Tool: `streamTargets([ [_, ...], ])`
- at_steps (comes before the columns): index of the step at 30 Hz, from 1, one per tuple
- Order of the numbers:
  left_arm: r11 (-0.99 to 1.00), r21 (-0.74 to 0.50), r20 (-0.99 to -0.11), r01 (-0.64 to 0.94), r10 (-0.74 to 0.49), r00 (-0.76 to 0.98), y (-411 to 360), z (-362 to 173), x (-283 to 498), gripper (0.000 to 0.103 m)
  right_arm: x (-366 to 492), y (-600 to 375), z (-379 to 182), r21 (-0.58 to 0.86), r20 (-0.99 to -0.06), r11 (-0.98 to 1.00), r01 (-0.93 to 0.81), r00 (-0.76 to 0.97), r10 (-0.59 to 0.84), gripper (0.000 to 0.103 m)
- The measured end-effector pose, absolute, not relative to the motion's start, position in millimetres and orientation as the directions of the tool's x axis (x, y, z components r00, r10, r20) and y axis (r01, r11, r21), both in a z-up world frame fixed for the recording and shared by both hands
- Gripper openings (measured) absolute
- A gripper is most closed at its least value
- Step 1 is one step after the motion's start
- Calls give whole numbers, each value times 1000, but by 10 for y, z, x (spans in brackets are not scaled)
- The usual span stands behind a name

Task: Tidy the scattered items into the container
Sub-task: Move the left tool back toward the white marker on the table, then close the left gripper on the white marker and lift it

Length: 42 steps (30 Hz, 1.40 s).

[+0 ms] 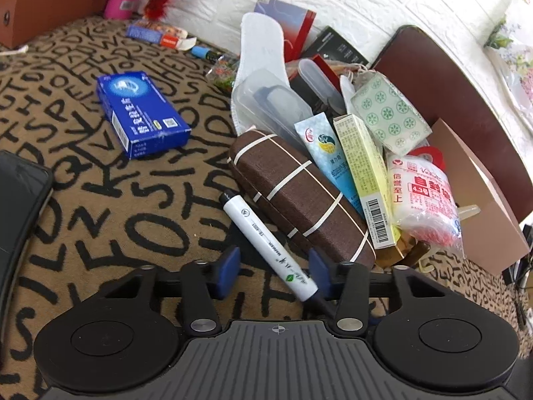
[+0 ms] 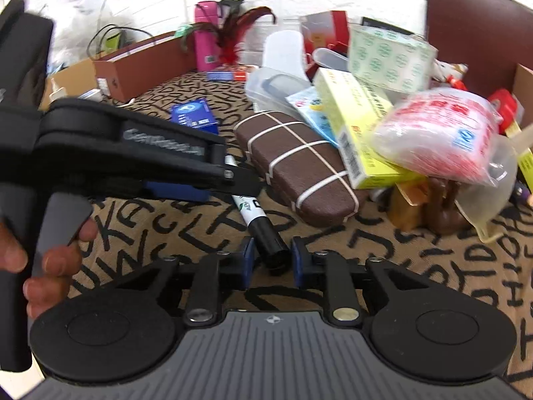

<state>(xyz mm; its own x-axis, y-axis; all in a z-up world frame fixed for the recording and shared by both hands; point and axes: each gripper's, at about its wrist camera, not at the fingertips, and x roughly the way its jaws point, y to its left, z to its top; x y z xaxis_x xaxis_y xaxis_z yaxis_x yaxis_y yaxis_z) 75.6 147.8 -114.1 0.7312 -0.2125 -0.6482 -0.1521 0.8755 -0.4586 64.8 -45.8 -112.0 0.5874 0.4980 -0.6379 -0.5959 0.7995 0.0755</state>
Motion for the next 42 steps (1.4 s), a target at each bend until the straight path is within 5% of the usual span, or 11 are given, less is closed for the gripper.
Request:
streamTargets([
  [5,860,-475,-662,-189,-208,720,1501,-1165,758,39,501,-457,-1082,60,-650,754,-654,547,527,21],
  [7,859,-478,-672,-183,-223,706,1490,-1166,747,20,429,-484,-1069,70,-660,740,-669,525,537,20],
  [9,869,-467,-686,-165,-238,688,1442,-1152,724,17,350,-526,-1060,88,-668,725,-683,499,552,20],
  [13,894,-428,-704,-132,-239,669,1336,-1127,668,19,263,-613,-1040,148,-675,719,-679,462,575,23],
  [16,893,-431,-706,-131,-243,665,1325,-1132,684,37,258,-637,-1023,172,-672,735,-655,468,574,25],
  [23,892,-437,-699,-113,-258,667,1268,-1121,708,52,296,-564,-1002,170,-664,771,-614,507,549,25],
  [26,903,-417,-704,-102,-250,665,1236,-1113,710,49,333,-528,-1035,162,-674,782,-601,511,533,25],
  [27,911,-398,-712,-103,-236,662,1225,-1108,707,39,340,-528,-1048,166,-677,784,-598,509,532,25],
  [42,913,-397,-710,-98,-237,663,1218,-1131,691,41,355,-480,-1086,135,-683,787,-601,519,514,20],
])
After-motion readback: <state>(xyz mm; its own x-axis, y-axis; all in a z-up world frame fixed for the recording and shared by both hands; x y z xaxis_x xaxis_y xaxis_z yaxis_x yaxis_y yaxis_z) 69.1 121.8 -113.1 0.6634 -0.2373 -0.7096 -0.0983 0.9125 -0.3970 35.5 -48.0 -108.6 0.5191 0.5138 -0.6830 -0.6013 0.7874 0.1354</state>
